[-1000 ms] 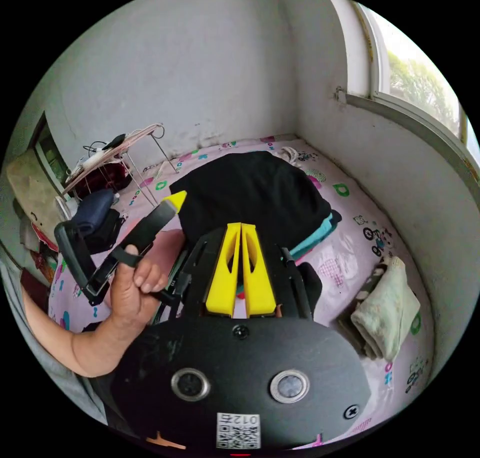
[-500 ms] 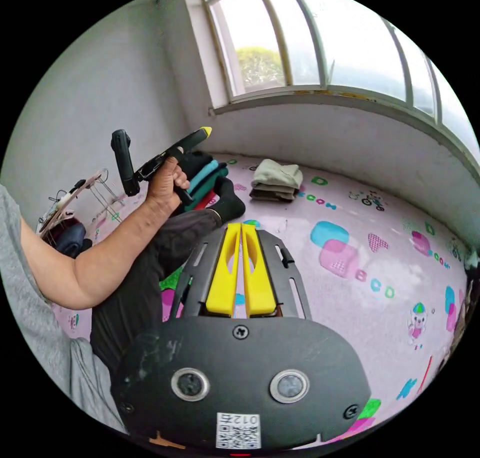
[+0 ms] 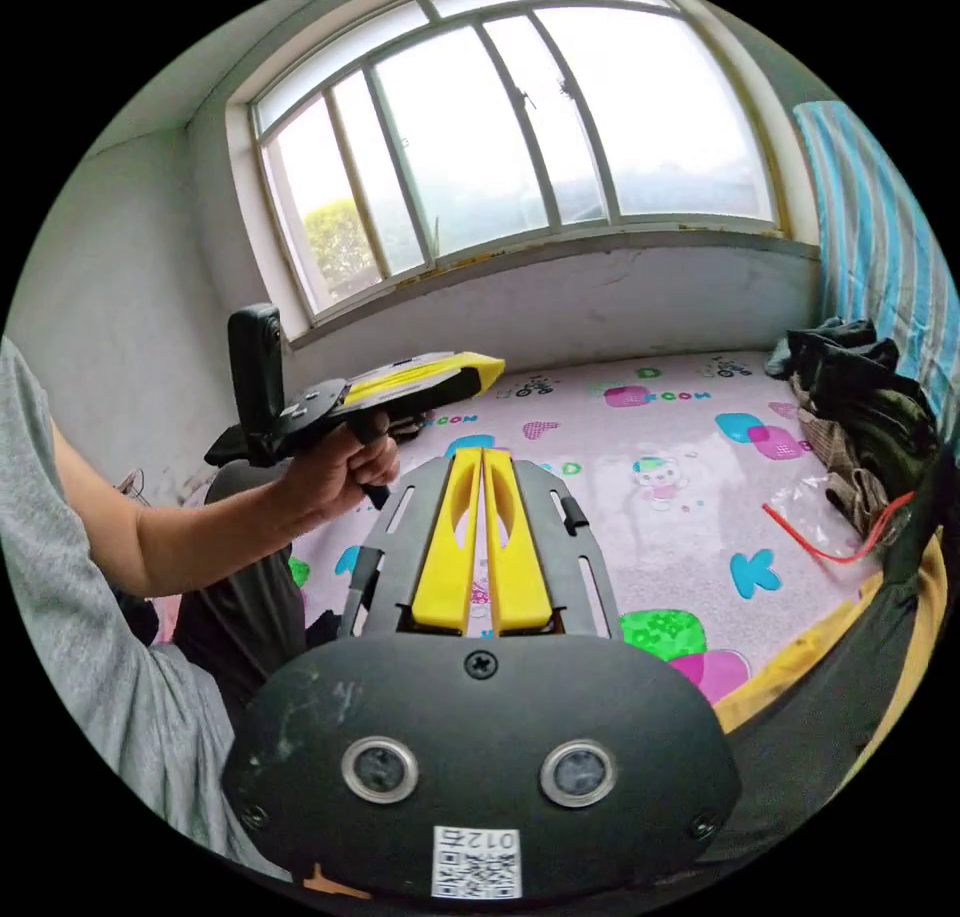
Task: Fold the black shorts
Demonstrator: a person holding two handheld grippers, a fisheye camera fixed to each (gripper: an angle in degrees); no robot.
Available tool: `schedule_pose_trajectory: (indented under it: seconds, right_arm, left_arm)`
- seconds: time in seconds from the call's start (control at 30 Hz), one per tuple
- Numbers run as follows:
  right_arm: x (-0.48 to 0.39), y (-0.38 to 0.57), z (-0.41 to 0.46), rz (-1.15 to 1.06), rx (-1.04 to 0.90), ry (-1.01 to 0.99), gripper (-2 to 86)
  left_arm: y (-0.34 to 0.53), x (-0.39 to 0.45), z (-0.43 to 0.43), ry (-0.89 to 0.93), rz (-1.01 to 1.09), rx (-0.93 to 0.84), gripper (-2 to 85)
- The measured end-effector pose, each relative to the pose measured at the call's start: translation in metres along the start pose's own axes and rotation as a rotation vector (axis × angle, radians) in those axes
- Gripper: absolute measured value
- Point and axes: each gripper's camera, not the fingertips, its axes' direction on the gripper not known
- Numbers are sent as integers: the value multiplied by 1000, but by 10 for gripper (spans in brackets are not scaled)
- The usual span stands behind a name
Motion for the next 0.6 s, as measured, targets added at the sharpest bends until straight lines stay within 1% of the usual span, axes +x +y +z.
schedule_pose_trajectory:
  seconds: [0.03, 0.07, 0.1, 0.13, 0.17, 0.2, 0.23, 0.27, 0.3, 0.37, 0.4, 0.47, 0.5, 0.57, 0.6]
  right_arm:
    - [11, -7, -36, 22, 32, 34, -8]
    - [20, -14, -73, 35, 66, 85, -8]
    - [25, -17, -92, 41, 83, 118, -8]
    - [34, -22, -132, 54, 117, 196, -8]
    - [44, -24, -171, 71, 148, 283, -9]
    - [50, -24, -191, 84, 160, 329, -9]
    - [62, -21, -228, 115, 173, 423, -8]
    - [76, -15, -260, 147, 164, 523, -8]
    - [83, -11, -275, 169, 149, 571, -8]
    - [114, 9, -330, 273, 65, 754, -6]
    - [121, 14, -344, 303, 42, 802, -5]
    - [149, 32, -400, 402, -70, 986, 5]
    - [155, 35, -415, 427, -94, 1030, 9]
    - [175, 40, -477, 514, -145, 1192, 58]
    - [179, 39, -492, 531, -146, 1225, 68]
  left_arm:
    - [-3, 17, 26, 76, 7, -6, 5]
    - [-5, 25, 39, 114, 11, -11, 5]
    - [-9, 41, 65, 183, 3, -20, 5]
    - [-14, 56, 90, 261, -3, -29, 5]
    - [-17, 63, 102, 301, -2, -34, 6]
    - [-22, 77, 124, 376, -5, -43, 6]
    - [-28, 92, 145, 438, 7, -53, 6]
    - [-30, 99, 154, 462, 19, -58, 6]
    - [-35, 113, 171, 497, 44, -68, 6]
    - [-40, 131, 193, 540, 81, -77, 7]
    - [-41, 140, 206, 565, 103, -81, 7]
    - [-43, 150, 224, 585, 121, -89, 6]
    - [-43, 155, 236, 599, 127, -97, 7]
    - [-44, 163, 255, 619, 127, -116, 7]
    - [-44, 168, 267, 635, 134, -125, 7]
